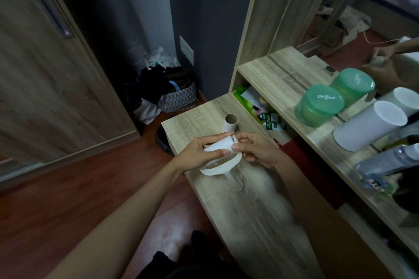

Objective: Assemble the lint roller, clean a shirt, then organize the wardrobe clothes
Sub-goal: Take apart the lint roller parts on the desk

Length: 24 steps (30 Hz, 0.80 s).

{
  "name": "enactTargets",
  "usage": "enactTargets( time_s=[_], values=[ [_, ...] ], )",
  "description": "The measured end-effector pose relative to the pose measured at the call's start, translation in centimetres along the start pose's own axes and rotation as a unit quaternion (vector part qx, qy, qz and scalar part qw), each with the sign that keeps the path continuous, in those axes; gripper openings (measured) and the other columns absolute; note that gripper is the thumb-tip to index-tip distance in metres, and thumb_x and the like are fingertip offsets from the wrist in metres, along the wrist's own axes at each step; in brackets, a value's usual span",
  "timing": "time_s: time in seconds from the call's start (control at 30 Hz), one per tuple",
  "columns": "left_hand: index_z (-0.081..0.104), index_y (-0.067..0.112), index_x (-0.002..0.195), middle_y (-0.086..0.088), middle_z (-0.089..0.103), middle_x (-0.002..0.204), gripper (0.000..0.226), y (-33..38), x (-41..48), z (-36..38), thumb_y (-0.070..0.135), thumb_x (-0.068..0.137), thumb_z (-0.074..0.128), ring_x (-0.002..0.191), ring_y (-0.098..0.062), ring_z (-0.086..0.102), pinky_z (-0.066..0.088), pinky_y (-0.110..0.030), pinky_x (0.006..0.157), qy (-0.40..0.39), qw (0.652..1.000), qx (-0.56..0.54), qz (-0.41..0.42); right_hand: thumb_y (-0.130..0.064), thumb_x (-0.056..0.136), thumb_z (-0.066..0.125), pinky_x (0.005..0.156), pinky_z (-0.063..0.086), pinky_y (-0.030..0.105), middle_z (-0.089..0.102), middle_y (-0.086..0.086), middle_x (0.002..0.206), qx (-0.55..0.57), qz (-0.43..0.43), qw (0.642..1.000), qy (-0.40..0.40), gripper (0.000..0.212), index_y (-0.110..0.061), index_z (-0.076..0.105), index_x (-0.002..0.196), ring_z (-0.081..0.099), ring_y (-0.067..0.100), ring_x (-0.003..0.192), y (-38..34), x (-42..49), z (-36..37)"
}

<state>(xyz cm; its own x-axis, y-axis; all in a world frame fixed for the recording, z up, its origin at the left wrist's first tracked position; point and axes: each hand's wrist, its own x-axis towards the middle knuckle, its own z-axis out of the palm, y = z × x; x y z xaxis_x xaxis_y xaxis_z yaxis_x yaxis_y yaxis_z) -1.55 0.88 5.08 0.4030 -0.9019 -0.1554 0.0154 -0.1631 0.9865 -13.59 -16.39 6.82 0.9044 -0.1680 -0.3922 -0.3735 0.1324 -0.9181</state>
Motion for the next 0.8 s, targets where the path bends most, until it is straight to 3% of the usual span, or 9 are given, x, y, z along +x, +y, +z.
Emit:
enactTargets(
  time_s=[0.1,0.2,0.3,0.37,0.47,0.57,0.63,0.73,0.8],
  values=[
    [0.060,0.026,0.133,0.012,0.060,0.135,0.050,0.0,0.1,0.1,0.024,0.085,0.073,0.112,-0.010,0.062,0.052,-0.026,0.084,0.001,1.000,-0.015,-0.007,-0.014,0.078,0.066,0.036,0.030,0.012,0.053,-0.003,0.060,0.023,0.000,1.000,0.001,0.024,-0.005,0.055,0.096,0.042,0.001,0.044,0.2,0.2,0.1],
    [0.060,0.023,0.133,0.010,0.056,0.139,0.047,0.0,0.2,0.1,0.017,0.088,0.070,0.107,-0.010,0.063,0.054,-0.022,0.072,-0.001,0.999,-0.034,-0.006,-0.007,0.087,0.064,0.036,0.030,0.012,0.053,-0.004,0.058,0.029,-0.003,1.000,0.010,0.013,-0.005,0.056,0.097,0.041,0.001,0.042,0.4,0.3,0.3],
    [0.062,0.030,0.126,0.016,0.061,0.131,0.040,0.3,0.1,0.2,0.014,0.090,0.068,0.101,-0.008,0.063,0.056,-0.027,0.075,-0.009,0.999,-0.038,0.000,-0.004,0.089,0.058,0.035,0.030,0.011,0.055,-0.008,0.054,0.054,0.004,0.998,0.016,0.009,-0.006,0.057,0.098,0.041,0.000,0.040,0.7,0.4,0.3],
    [0.062,0.033,0.125,0.019,0.062,0.128,0.038,0.3,0.1,0.1,0.017,0.091,0.068,0.103,-0.009,0.062,0.055,-0.030,0.078,-0.015,0.999,-0.032,-0.002,-0.007,0.088,0.063,0.035,0.031,0.011,0.056,-0.009,0.054,0.069,0.008,0.997,0.013,0.019,-0.002,0.057,0.105,0.041,0.000,0.040,1.0,0.6,0.3],
    [0.058,0.026,0.134,0.011,0.058,0.137,0.044,0.2,0.3,0.0,0.023,0.091,0.067,0.109,-0.005,0.061,0.050,-0.019,0.077,-0.020,1.000,-0.006,-0.013,-0.018,0.079,0.065,0.034,0.030,0.011,0.056,-0.008,0.054,0.065,0.018,0.998,0.014,0.048,0.007,0.052,0.118,0.040,0.000,0.039,1.2,0.8,0.2],
    [0.056,0.024,0.136,0.007,0.058,0.137,0.045,0.4,0.4,0.0,0.023,0.092,0.066,0.102,0.000,0.063,0.049,-0.016,0.076,-0.023,1.000,0.011,-0.018,-0.019,0.081,0.065,0.034,0.030,0.012,0.056,-0.006,0.056,0.074,0.021,0.997,0.019,0.043,0.005,0.054,0.116,0.040,0.000,0.039,1.5,0.7,0.2],
    [0.057,0.023,0.135,0.007,0.058,0.138,0.045,0.4,0.5,-0.1,0.028,0.092,0.066,0.108,-0.004,0.063,0.051,-0.021,0.083,-0.023,0.999,0.027,-0.007,-0.017,0.086,0.063,0.036,0.030,0.013,0.053,-0.005,0.056,0.075,0.022,0.997,0.023,0.030,0.000,0.057,0.110,0.040,0.001,0.041,1.6,0.7,0.3],
    [0.057,0.024,0.135,0.007,0.057,0.138,0.047,0.3,0.4,-0.2,0.034,0.090,0.066,0.116,-0.020,0.063,0.052,-0.041,0.092,-0.034,0.999,0.025,-0.014,-0.021,0.082,0.065,0.037,0.030,0.014,0.051,-0.004,0.057,0.066,0.025,0.997,0.026,0.034,-0.001,0.058,0.108,0.040,0.002,0.042,1.8,0.6,0.3],
    [0.058,0.024,0.135,0.006,0.058,0.137,0.043,0.1,0.3,-0.2,0.027,0.092,0.065,0.113,-0.016,0.064,0.053,-0.036,0.089,-0.031,0.999,0.024,-0.017,-0.021,0.082,0.067,0.037,0.031,0.013,0.054,-0.004,0.057,0.052,0.021,0.998,0.020,0.031,-0.002,0.059,0.105,0.042,0.003,0.042,1.7,0.4,0.2]
  ],
)
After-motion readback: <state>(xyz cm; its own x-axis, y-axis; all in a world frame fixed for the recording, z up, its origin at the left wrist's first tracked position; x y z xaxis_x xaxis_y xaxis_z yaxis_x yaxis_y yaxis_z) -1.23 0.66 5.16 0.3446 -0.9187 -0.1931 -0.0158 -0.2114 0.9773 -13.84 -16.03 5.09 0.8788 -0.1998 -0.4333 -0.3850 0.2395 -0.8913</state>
